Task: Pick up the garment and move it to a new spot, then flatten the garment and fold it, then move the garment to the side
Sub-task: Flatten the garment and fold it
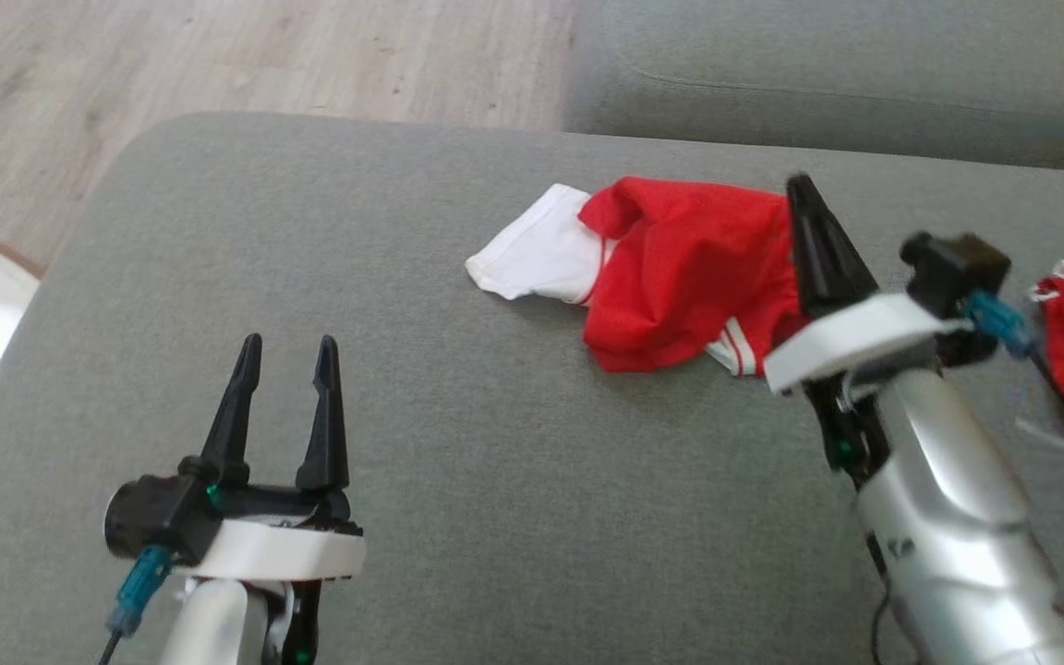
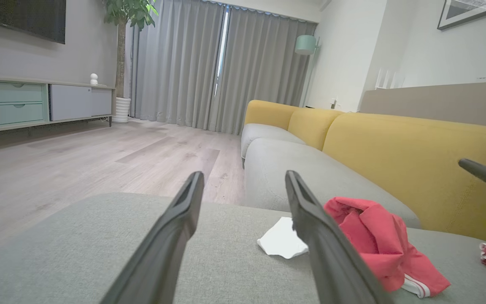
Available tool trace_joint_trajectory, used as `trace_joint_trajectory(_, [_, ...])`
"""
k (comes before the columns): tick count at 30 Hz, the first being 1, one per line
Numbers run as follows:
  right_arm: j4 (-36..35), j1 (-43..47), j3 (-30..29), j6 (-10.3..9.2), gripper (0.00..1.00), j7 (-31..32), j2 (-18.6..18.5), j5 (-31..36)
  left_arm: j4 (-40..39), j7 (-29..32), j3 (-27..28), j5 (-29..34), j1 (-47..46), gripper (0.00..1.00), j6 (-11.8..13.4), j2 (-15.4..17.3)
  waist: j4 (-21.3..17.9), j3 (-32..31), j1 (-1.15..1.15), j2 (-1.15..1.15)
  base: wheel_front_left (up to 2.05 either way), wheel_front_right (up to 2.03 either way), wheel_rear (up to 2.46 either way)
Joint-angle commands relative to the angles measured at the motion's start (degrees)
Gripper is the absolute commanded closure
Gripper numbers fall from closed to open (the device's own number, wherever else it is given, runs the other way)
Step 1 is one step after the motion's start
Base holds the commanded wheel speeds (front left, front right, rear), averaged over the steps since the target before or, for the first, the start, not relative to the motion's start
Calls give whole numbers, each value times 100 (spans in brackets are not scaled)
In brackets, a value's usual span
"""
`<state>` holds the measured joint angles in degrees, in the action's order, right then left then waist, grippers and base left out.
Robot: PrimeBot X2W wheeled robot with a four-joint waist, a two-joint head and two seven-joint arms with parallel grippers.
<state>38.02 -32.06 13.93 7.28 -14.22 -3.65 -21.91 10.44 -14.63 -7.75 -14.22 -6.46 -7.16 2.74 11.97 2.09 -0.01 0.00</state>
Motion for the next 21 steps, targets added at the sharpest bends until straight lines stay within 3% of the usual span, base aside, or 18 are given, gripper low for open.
trace_joint_trajectory(1, [-293,62,-32,21,100,-73,77,211,-228,-37,171,-11,-169,0,-33,14,-92,6,1,0,0,0,0])
trace_joint_trajectory(5, [-869,592,-413,21,100,-76,77,986,-242,-37,131,-7,-163,0,-33,14,-317,27,1,0,0,0,0])
trace_joint_trajectory(12, [-1828,1675,-946,21,100,-77,77,1699,-129,-37,-5,-24,-132,0,-33,55,-714,-12,1,0,0,0,0])
trace_joint_trajectory(20, [-2328,2651,-1317,21,100,-77,77,1950,22,-37,-183,-49,-63,0,-33,71,-994,-79,1,0,0,0,0])
trace_joint_trajectory(21, [-2357,2674,-1350,21,62,-77,77,1942,21,-37,-191,-52,-65,0,-33,69,-1004,-72,1,0,0,0,0])
